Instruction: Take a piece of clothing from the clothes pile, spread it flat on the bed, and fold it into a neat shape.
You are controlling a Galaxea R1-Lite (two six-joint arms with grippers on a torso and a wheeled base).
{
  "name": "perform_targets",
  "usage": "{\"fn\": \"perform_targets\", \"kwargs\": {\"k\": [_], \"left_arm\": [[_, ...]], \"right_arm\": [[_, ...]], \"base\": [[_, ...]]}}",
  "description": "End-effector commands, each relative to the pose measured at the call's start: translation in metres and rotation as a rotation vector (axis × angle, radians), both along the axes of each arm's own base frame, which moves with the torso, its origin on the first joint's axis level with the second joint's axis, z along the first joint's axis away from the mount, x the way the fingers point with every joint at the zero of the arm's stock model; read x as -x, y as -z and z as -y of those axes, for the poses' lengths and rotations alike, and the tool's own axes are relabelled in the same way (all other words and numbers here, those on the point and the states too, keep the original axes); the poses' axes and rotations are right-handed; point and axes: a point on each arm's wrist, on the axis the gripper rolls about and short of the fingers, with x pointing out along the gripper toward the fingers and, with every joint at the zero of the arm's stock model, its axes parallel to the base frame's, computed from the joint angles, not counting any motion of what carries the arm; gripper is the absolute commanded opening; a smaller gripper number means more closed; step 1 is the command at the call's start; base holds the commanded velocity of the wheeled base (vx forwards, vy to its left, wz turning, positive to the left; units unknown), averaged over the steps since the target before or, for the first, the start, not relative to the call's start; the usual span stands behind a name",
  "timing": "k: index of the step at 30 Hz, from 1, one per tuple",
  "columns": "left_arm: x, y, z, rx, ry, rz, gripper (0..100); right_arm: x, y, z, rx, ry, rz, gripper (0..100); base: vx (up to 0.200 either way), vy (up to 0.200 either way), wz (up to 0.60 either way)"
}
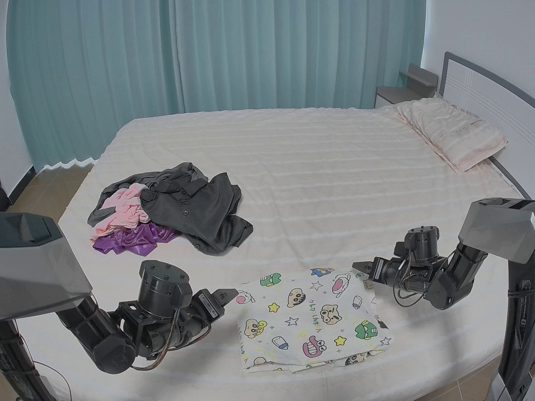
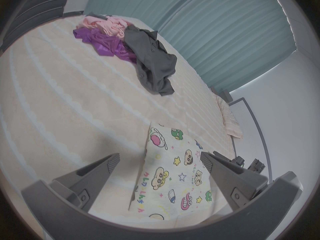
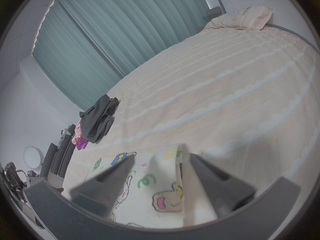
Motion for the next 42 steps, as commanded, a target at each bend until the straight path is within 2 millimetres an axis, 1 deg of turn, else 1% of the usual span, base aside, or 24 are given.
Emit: {"fn": "perform_targets", "kwargs": {"k": [1, 2, 3, 5, 7, 9, 12, 14, 15, 16, 17, 18, 19, 21, 26, 30, 32, 34, 36, 38, 39, 40, 42], "left_arm": [[0.006, 0.003, 0.007, 0.029, 0.053, -0.036, 100], [0.008, 0.004, 0.011, 0.048, 0.094, -0.049, 100], [0.008, 0.004, 0.011, 0.048, 0.094, -0.049, 100], [0.007, 0.007, 0.022, 0.052, 0.129, -0.048, 100], [0.005, 0.006, 0.028, 0.072, 0.14, -0.032, 100], [0.005, 0.005, 0.03, 0.095, 0.142, -0.025, 100], [0.008, 0.006, 0.043, 0.178, 0.165, -0.019, 100], [0.013, 0.014, 0.052, 0.181, 0.201, -0.026, 100], [0.013, 0.016, 0.054, 0.176, 0.206, -0.027, 100], [0.017, 0.029, 0.061, 0.151, 0.225, -0.04, 100], [0.018, 0.035, 0.064, 0.139, 0.231, -0.04, 100], [0.018, 0.035, 0.064, 0.139, 0.231, -0.04, 100], [0.018, 0.044, 0.066, 0.115, 0.236, -0.031, 100], [0.021, 0.05, 0.068, 0.091, 0.253, -0.026, 100], [0.028, 0.053, 0.071, 0.061, 0.29, -0.025, 100], [0.033, 0.056, 0.07, 0.032, 0.313, -0.029, 100], [0.041, 0.061, 0.069, -0.022, 0.361, -0.032, 100], [0.045, 0.065, 0.067, -0.062, 0.387, -0.032, 100], [0.045, 0.066, 0.066, -0.068, 0.379, -0.03, 100], [0.045, 0.065, 0.066, -0.066, 0.37, -0.027, 100], [0.045, 0.065, 0.066, -0.066, 0.37, -0.027, 100], [0.046, 0.064, 0.065, -0.062, 0.365, -0.028, 100], [0.046, 0.056, 0.061, -0.03, 0.352, -0.017, 100]], "right_arm": [[0.012, -0.014, 0.005, 0.005, -0.001, 0.01, 100], [0.018, -0.019, 0.006, 0.004, -0.006, 0.013, 100], [0.018, -0.019, 0.006, 0.004, -0.006, 0.013, 100], [0.025, -0.025, 0.003, 0.006, -0.023, 0.025, 100], [0.027, -0.028, -0.001, 0.002, -0.034, 0.043, 100], [0.029, -0.027, -0.003, 0.002, -0.042, 0.044, 100], [0.032, -0.025, -0.007, 0.004, -0.054, 0.037, 100], [0.032, -0.025, -0.008, 0.003, -0.055, 0.036, 100], [0.033, -0.025, -0.008, 0.003, -0.056, 0.036, 100], [0.033, -0.025, -0.008, 0.004, -0.056, 0.033, 100], [0.034, -0.024, -0.008, 0.005, -0.056, 0.03, 100], [0.034, -0.024, -0.008, 0.005, -0.056, 0.03, 100], [0.034, -0.024, -0.008, 0.005, -0.056, 0.029, 100], [0.034, -0.024, -0.008, 0.005, -0.056, 0.03, 100], [0.035, -0.025, -0.01, 0.004, -0.063, 0.032, 100], [0.036, -0.027, -0.007, 0.006, -0.056, 0.034, 100], [0.04, -0.036, -0.003, 0.005, -0.049, 0.052, 100], [0.046, -0.042, 0.0, 0.012, -0.057, 0.053, 100], [0.052, -0.043, 0.002, 0.024, -0.066, 0.048, 100], [0.06, -0.041, 0.003, 0.061, -0.095, 0.041, 100], [0.06, -0.041, 0.003, 0.061, -0.095, 0.041, 100], [0.066, -0.035, 0.002, 0.089, -0.119, 0.021, 100], [0.076, -0.03, 0.002, 0.109, -0.151, -0.006, 100]], "base": [[0.0, 0.0, 0.0], [0.0, 0.0, 0.0], [0.0, 0.0, 0.0], [0.0, 0.0, 0.0], [0.0, 0.0, 0.0], [0.0, 0.0, 0.0], [0.0, 0.0, 0.0], [0.0, 0.0, 0.0], [0.0, 0.0, 0.0], [0.0, 0.0, 0.0], [0.0, 0.0, 0.0], [0.0, 0.0, 0.0], [0.0, 0.0, 0.0], [0.0, 0.0, 0.0], [0.0, 0.0, 0.0], [0.0, 0.0, 0.0], [0.0, 0.0, 0.0], [0.0, 0.0, 0.0], [0.0, 0.0, 0.0], [0.0, 0.0, 0.0], [0.0, 0.0, 0.0], [0.0, 0.0, 0.0], [0.0, 0.0, 0.0]]}}
